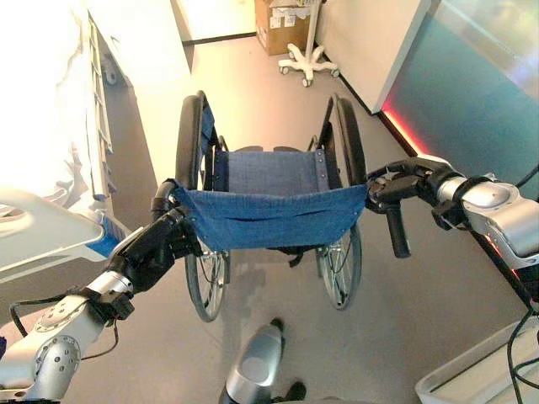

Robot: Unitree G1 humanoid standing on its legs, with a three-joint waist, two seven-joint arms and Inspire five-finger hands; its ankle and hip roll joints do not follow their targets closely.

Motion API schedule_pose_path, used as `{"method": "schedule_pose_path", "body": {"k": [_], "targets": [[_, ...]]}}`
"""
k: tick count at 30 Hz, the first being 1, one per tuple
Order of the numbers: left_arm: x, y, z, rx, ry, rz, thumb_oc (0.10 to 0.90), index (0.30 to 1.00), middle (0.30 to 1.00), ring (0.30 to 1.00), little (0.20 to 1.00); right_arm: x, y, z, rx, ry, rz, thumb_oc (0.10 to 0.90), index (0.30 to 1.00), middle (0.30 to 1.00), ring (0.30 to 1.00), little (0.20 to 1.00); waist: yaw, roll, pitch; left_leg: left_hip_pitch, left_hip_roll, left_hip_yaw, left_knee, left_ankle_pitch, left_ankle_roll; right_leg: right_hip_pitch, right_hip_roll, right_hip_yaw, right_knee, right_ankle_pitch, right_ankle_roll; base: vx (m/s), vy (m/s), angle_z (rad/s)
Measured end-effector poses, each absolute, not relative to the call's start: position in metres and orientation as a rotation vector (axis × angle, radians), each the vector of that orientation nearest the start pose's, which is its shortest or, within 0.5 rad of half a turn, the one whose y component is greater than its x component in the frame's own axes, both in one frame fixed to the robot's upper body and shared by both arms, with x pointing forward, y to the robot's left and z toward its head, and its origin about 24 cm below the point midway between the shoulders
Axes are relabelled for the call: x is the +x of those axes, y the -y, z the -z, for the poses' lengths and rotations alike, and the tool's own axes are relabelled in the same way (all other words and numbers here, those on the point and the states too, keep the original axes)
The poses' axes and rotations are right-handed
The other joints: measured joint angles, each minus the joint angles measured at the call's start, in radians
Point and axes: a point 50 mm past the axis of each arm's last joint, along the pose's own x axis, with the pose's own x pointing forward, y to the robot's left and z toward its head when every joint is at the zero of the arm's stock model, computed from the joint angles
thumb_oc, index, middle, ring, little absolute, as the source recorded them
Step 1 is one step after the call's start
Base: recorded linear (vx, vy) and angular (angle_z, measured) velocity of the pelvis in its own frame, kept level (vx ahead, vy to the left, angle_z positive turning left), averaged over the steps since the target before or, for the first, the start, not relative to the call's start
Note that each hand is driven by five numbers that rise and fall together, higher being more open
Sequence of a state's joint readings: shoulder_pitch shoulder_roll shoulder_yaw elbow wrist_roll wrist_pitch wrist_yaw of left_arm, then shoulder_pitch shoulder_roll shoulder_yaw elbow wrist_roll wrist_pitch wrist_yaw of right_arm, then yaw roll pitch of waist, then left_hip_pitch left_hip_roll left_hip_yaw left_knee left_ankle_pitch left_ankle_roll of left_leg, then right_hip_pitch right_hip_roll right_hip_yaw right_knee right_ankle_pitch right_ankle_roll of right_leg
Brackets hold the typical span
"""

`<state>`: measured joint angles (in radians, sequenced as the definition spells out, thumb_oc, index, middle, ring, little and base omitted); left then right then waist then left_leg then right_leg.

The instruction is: Push the wheelchair next to the bed

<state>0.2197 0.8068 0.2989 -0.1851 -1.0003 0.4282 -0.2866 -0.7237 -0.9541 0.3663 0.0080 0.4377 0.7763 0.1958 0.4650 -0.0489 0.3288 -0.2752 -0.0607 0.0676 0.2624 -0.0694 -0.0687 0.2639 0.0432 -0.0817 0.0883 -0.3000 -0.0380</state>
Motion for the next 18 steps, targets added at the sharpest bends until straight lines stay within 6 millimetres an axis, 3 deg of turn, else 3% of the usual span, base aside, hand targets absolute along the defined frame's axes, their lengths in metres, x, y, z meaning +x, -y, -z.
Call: {"method": "schedule_pose_path", "body": {"k": [2, 3, 4, 5, 6, 7, 8, 10, 11, 12, 13, 14, 15, 16, 17, 18], "targets": [[0.204, -0.304, -0.108, -0.227, -0.256, 0.209, 0.4, 0.3, 0.3, 0.3, 0.3, 0.332, 0.226, -0.189, -0.631, -0.328, -0.235, 0.4, 0.3, 0.3, 0.3, 0.3, 0.04, -0.029, -0.012, 0.001, -0.015, 0.023, 0.08, 0.024, 0.007, 0.018, -0.035, 0.021, 0.062, -0.064, 0.015, 0.44, 0.022, -0.5], [0.204, -0.304, -0.109, -0.226, -0.254, 0.207, 0.4, 0.3, 0.3, 0.3, 0.3, 0.333, 0.225, -0.19, -0.633, -0.323, -0.238, 0.4, 0.3, 0.3, 0.3, 0.3, 0.045, -0.03, -0.013, 0.004, -0.016, 0.032, 0.083, 0.025, 0.01, 0.006, -0.04, 0.008, 0.109, -0.073, 0.053, 0.39, 0.007, -0.23], [0.205, -0.307, -0.112, -0.213, -0.251, 0.199, 0.4, 0.3, 0.3, 0.3, 0.3, 0.334, 0.224, -0.191, -0.635, -0.304, -0.244, 0.4, 0.3, 0.3, 0.3, 0.3, 0.044, -0.017, -0.021, 0.022, 0.007, 0.069, 0.068, 0.057, 0.113, -0.065, -0.043, -0.06, 0.292, -0.088, 0.153, 0.3, -0.006, -0.07], [0.207, -0.31, -0.114, -0.205, -0.246, 0.194, 0.4, 0.3, 0.3, 0.3, 0.3, 0.335, 0.223, -0.193, -0.637, -0.298, -0.246, 0.4, 0.3, 0.3, 0.3, 0.3, 0.049, -0.019, -0.021, 0.024, 0.006, 0.07, 0.077, 0.041, 0.141, -0.118, -0.052, -0.067, 0.431, -0.088, 0.216, 0.4, -0.023, 0.09], [0.211, -0.312, -0.12, -0.183, -0.238, 0.197, 0.4, 0.3, 0.3, 0.3, 0.3, 0.336, 0.222, -0.192, -0.636, -0.297, -0.249, 0.4, 0.3, 0.3, 0.3, 0.3, 0.045, -0.028, -0.02, 0.035, 0.005, 0.088, 0.082, 0.031, 0.181, -0.203, -0.057, -0.047, 0.641, -0.054, 0.319, 0.34, -0.012, 0.35], [0.215, -0.314, -0.126, -0.154, -0.234, 0.194, 0.4, 0.3, 0.3, 0.3, 0.3, 0.337, 0.221, -0.188, -0.627, -0.309, -0.248, 0.4, 0.3, 0.3, 0.3, 0.3, 0.03, -0.056, -0.021, 0.063, -0.006, 0.106, 0.05, 0.028, 0.185, -0.248, -0.054, -0.026, 0.737, -0.024, 0.325, 0.36, -0.003, 0.59], [0.216, -0.314, -0.128, -0.141, -0.237, 0.191, 0.4, 0.3, 0.3, 0.3, 0.3, 0.336, 0.221, -0.186, -0.625, -0.315, -0.25, 0.4, 0.3, 0.3, 0.3, 0.3, 0.018, -0.07, -0.022, 0.081, -0.013, 0.109, 0.019, 0.034, 0.178, -0.254, -0.056, -0.02, 0.723, -0.001, 0.311, 0.29, 0.005, 0.82], [0.216, -0.316, -0.131, -0.11, -0.258, 0.188, 0.4, 0.3, 0.3, 0.3, 0.3, 0.335, 0.223, -0.182, -0.617, -0.328, -0.262, 0.4, 0.3, 0.3, 0.3, 0.3, -0.012, -0.087, -0.027, 0.158, -0.039, 0.106, -0.088, 0.08, 0.222, -0.221, -0.088, -0.053, 0.604, 0.015, 0.29, 0.31, -0.074, 0.56], [0.216, -0.317, -0.132, -0.103, -0.26, 0.188, 0.4, 0.3, 0.3, 0.3, 0.3, 0.335, 0.222, -0.182, -0.616, -0.325, -0.265, 0.4, 0.3, 0.3, 0.3, 0.3, -0.012, -0.088, -0.028, 0.17, -0.042, 0.105, -0.098, 0.08, 0.222, -0.201, -0.094, -0.068, 0.568, 0.013, 0.286, 0.36, -0.2, -0.04], [0.217, -0.318, -0.134, -0.101, -0.254, 0.184, 0.4, 0.3, 0.3, 0.3, 0.3, 0.336, 0.221, -0.186, -0.616, -0.3, -0.267, 0.4, 0.3, 0.3, 0.3, 0.3, -0.004, -0.08, -0.025, 0.183, -0.033, 0.108, -0.117, 0.073, 0.221, -0.207, -0.143, -0.11, 0.529, -0.037, 0.208, 0.23, -0.192, -0.26], [0.217, -0.319, -0.135, -0.099, -0.252, 0.179, 0.4, 0.3, 0.3, 0.3, 0.3, 0.337, 0.22, -0.189, -0.62, -0.281, -0.268, 0.4, 0.3, 0.3, 0.3, 0.3, -0.004, -0.07, -0.022, 0.185, -0.027, 0.103, -0.118, 0.07, 0.22, -0.209, -0.165, -0.144, 0.459, -0.047, 0.188, 0.3, -0.252, -0.41], [0.218, -0.321, -0.134, -0.107, -0.239, 0.169, 0.4, 0.3, 0.3, 0.3, 0.3, 0.339, 0.217, -0.197, -0.623, -0.241, -0.266, 0.4, 0.3, 0.3, 0.3, 0.3, -0.009, -0.042, -0.01, 0.188, -0.021, 0.081, -0.118, 0.068, 0.218, -0.259, -0.21, -0.15, 0.382, -0.059, 0.17, 0.3, -0.285, -0.19], [0.22, -0.323, -0.135, -0.113, -0.235, 0.165, 0.4, 0.3, 0.3, 0.3, 0.3, 0.34, 0.216, -0.204, -0.627, -0.212, -0.259, 0.4, 0.3, 0.3, 0.3, 0.3, -0.028, -0.014, 0.006, 0.197, -0.022, 0.077, -0.118, 0.067, 0.22, -0.308, -0.247, -0.145, 0.291, -0.035, 0.197, 0.38, -0.363, -0.01], [0.221, -0.323, -0.134, -0.116, -0.236, 0.163, 0.4, 0.3, 0.3, 0.3, 0.3, 0.341, 0.215, -0.206, -0.629, -0.207, -0.256, 0.4, 0.3, 0.3, 0.3, 0.3, -0.041, -0.008, 0.009, 0.198, -0.029, 0.064, -0.114, 0.061, 0.225, -0.343, -0.282, -0.134, 0.254, -0.015, 0.233, 0.51, -0.455, 0.3], [0.222, -0.324, -0.134, -0.119, -0.235, 0.159, 0.4, 0.3, 0.3, 0.3, 0.3, 0.341, 0.213, -0.205, -0.633, -0.207, -0.258, 0.4, 0.3, 0.3, 0.3, 0.3, -0.059, -0.007, 0.012, 0.201, -0.04, 0.052, -0.095, 0.034, 0.224, -0.39, -0.319, -0.114, 0.19, 0.042, 0.27, 0.59, -0.456, 0.52], [0.222, -0.325, -0.134, -0.12, -0.233, 0.157, 0.4, 0.3, 0.3, 0.3, 0.3, 0.34, 0.213, -0.201, -0.633, -0.221, -0.262, 0.4, 0.3, 0.3, 0.3, 0.3, -0.084, -0.007, 0.015, 0.207, -0.046, 0.032, -0.06, 0.004, 0.233, -0.416, -0.345, -0.103, 0.108, 0.129, 0.27, 0.73, -0.465, 0.63]]}}
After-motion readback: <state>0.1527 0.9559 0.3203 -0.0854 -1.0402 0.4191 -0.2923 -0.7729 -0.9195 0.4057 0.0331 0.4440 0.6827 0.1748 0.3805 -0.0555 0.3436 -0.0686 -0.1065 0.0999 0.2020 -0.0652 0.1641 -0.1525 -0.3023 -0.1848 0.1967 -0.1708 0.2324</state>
